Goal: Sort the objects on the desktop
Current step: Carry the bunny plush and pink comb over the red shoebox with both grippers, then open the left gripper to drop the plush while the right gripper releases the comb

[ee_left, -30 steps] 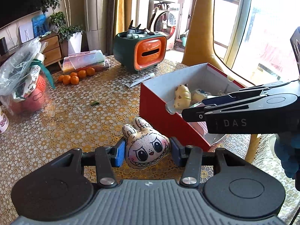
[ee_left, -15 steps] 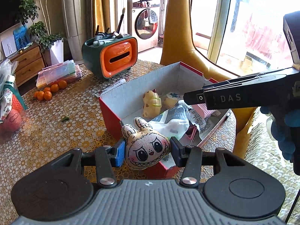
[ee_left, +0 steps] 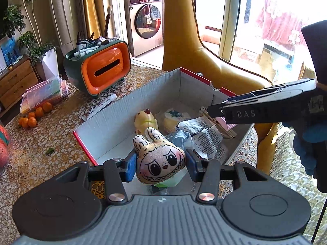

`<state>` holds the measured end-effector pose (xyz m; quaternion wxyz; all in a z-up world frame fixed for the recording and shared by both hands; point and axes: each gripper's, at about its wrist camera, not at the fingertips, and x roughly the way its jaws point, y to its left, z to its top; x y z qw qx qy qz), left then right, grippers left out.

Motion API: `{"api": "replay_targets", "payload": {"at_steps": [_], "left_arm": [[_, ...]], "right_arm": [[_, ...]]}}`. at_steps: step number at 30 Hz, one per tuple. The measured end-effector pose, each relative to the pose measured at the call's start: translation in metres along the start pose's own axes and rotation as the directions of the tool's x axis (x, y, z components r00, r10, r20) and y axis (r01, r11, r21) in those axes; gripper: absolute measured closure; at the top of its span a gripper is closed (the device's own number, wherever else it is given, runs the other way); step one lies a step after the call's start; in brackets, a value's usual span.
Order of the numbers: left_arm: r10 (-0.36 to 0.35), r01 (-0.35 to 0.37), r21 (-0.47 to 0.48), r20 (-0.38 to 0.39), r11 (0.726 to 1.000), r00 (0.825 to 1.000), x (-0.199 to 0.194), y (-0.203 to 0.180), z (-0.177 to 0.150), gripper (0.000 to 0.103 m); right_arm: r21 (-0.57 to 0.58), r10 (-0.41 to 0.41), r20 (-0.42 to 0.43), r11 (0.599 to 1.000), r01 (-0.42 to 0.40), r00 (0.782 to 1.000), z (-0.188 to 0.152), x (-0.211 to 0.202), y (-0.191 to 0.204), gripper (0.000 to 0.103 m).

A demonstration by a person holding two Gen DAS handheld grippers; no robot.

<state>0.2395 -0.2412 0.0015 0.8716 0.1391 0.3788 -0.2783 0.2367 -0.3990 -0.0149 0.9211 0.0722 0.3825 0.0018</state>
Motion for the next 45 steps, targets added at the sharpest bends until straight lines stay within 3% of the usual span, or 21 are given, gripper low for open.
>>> {"api": "replay_targets", "payload": {"at_steps": [12,23,28,33,37,45], "left_arm": [[0.008,-0.015,-0.066,-0.111,0.998,0.994,0.061,0.024,0.011,0.055],[-0.019,0.011,-0.047,-0.169,0.999,0.985,0.081,0.023,0.002,0.054],[-0.021,0.011,-0.059,-0.169,0.998,0.985,0.079,0.023,-0.002,0.053],[-0.013,0.001,-0.077,-0.153,0.997,0.988,0.072,0.025,-0.006,0.038],[-0.005,-0.007,-0.089,-0.139,0.996,0.990,0.063,0.027,-0.007,0.038],[-0.004,-0.007,-0.116,-0.095,0.993,0.996,0.037,0.032,-0.013,0.038]], "right_arm": [[-0.053,0.020,-0.065,0.998,-0.023,0.998,-0.016,0.031,-0.003,0.063],[-0.106,0.032,-0.099,0.994,-0.042,0.995,-0.029,0.040,0.003,0.063],[-0.117,0.036,-0.102,0.992,-0.047,0.994,-0.031,0.040,0.005,0.061],[-0.105,0.043,-0.104,0.993,-0.054,0.994,-0.030,0.037,0.004,0.057],[-0.095,0.048,-0.102,0.994,-0.058,0.994,-0.028,0.033,0.003,0.045],[-0.107,0.068,-0.079,0.991,-0.076,0.995,-0.023,0.017,0.005,0.044]]}}
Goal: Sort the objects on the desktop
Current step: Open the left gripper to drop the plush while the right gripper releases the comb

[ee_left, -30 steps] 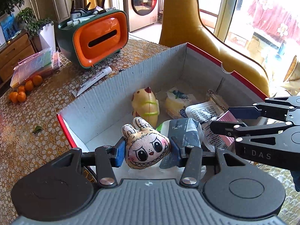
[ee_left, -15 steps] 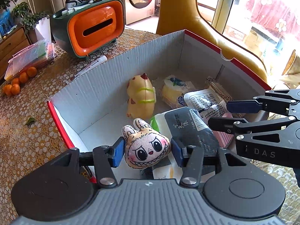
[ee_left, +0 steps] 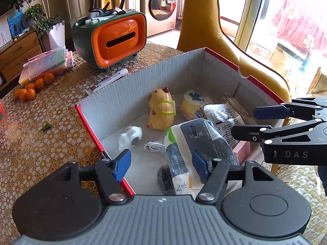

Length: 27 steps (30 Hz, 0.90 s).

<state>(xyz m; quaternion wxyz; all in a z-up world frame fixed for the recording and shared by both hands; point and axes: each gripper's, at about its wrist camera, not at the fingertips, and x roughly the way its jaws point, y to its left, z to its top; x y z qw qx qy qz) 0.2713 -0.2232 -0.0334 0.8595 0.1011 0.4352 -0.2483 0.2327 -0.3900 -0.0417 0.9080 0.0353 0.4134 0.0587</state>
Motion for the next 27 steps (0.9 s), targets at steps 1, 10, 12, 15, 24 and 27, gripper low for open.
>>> {"api": "replay_targets", "payload": {"at_steps": [1,10,12,15,24,27], "left_arm": [[-0.003,0.003,-0.005,0.004,1.000,1.000,-0.003,0.000,-0.001,0.038],[0.018,-0.017,-0.020,0.084,1.000,0.996,-0.043,-0.005,-0.014,0.038],[0.014,-0.012,-0.023,0.102,1.000,0.995,-0.052,-0.006,-0.018,0.038],[0.011,-0.009,-0.019,0.123,1.000,0.992,-0.064,-0.009,-0.022,0.038],[0.019,-0.019,-0.002,0.187,1.000,0.982,-0.091,-0.020,-0.041,0.030],[0.033,-0.033,-0.002,0.202,0.999,0.979,-0.097,-0.022,-0.047,0.023]], "right_arm": [[-0.006,0.004,0.004,1.000,-0.004,1.000,0.000,-0.003,0.001,0.043],[-0.051,0.037,0.030,0.998,-0.035,0.999,-0.003,-0.027,0.011,0.038],[-0.060,0.045,0.036,0.997,-0.043,0.998,-0.004,-0.032,0.013,0.035],[-0.072,0.060,0.051,0.996,-0.056,0.997,-0.006,-0.041,0.016,0.032],[-0.103,0.099,0.088,0.991,-0.089,0.991,-0.015,-0.065,0.026,0.024],[-0.107,0.102,0.108,0.990,-0.091,0.989,-0.020,-0.072,0.028,0.015]]}}
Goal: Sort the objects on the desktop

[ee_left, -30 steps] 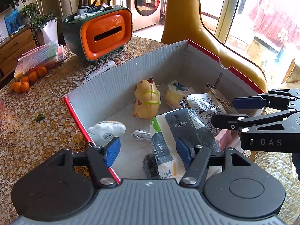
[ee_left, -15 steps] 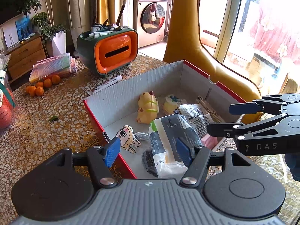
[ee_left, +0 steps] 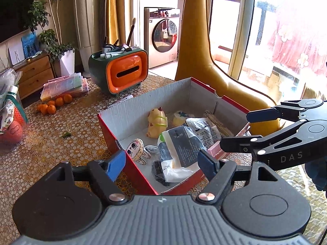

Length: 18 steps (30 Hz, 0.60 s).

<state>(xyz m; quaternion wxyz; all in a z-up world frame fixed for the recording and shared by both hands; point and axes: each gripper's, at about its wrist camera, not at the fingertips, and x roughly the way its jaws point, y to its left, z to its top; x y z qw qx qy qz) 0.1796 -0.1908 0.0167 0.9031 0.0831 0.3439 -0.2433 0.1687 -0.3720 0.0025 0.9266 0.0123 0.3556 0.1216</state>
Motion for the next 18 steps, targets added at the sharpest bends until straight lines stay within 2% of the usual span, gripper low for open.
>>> {"api": "replay_targets", "payload": {"at_steps": [10,14,18], "left_arm": [[0.006,-0.005,-0.042,0.019,0.999,1.000,-0.014,0.001,-0.014,0.015],[0.007,-0.005,-0.046,0.028,0.999,1.000,-0.018,-0.002,-0.019,0.001],[0.010,-0.009,-0.043,0.037,0.999,0.999,-0.022,-0.006,-0.025,0.001]], "right_arm": [[-0.005,0.005,0.060,1.000,-0.005,0.998,-0.013,-0.018,0.003,0.007],[0.005,-0.005,0.076,1.000,0.005,0.997,-0.021,-0.024,0.000,0.005],[0.015,-0.013,0.117,1.000,0.012,0.993,-0.029,-0.033,-0.003,0.003]]}}
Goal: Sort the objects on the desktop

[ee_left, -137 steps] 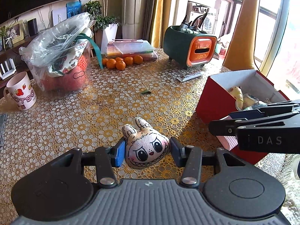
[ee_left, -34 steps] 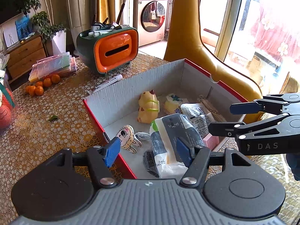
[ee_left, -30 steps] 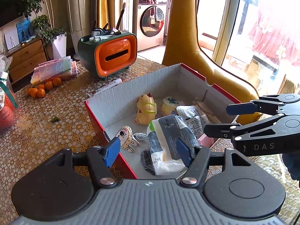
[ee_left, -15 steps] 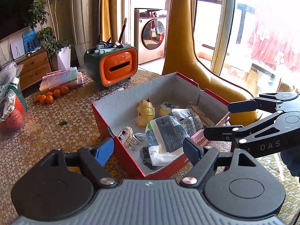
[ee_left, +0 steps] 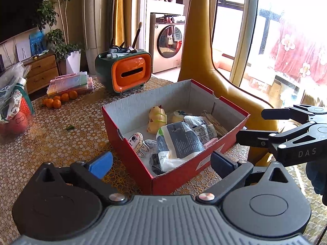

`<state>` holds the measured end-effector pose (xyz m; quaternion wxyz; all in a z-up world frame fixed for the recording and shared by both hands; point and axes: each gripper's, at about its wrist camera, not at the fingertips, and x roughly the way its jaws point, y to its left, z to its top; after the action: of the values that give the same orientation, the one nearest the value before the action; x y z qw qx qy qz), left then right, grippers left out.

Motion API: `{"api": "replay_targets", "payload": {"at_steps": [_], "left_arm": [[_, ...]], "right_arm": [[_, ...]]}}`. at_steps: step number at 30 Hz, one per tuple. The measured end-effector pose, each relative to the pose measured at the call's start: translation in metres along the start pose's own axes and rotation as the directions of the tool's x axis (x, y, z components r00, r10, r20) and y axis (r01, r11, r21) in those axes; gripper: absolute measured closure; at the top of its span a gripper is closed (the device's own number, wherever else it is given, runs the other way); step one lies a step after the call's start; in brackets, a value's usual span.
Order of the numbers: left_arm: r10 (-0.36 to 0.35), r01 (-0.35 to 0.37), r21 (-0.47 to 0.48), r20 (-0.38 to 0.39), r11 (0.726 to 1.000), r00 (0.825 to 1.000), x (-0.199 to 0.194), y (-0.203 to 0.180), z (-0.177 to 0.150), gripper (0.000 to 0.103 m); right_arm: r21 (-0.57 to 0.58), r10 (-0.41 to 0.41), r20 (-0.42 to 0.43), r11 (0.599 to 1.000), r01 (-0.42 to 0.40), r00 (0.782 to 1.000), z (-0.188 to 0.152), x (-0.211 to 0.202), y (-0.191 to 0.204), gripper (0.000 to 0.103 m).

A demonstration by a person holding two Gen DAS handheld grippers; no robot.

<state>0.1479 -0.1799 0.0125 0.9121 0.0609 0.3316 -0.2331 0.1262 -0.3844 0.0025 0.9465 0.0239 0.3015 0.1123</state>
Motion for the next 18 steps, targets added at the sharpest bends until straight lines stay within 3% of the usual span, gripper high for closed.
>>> {"api": "replay_targets", "payload": {"at_steps": [5,18], "left_arm": [[-0.001,0.001,0.020,-0.005,1.000,1.000,-0.002,-0.006,-0.008,0.001],[0.007,-0.008,0.042,0.018,0.999,1.000,-0.013,-0.014,-0.018,0.001]], "right_arm": [[-0.004,-0.020,0.041,1.000,0.020,0.999,-0.008,-0.012,0.004,0.000],[-0.006,-0.037,0.048,0.999,0.038,0.998,-0.022,-0.023,0.014,0.000]]}}
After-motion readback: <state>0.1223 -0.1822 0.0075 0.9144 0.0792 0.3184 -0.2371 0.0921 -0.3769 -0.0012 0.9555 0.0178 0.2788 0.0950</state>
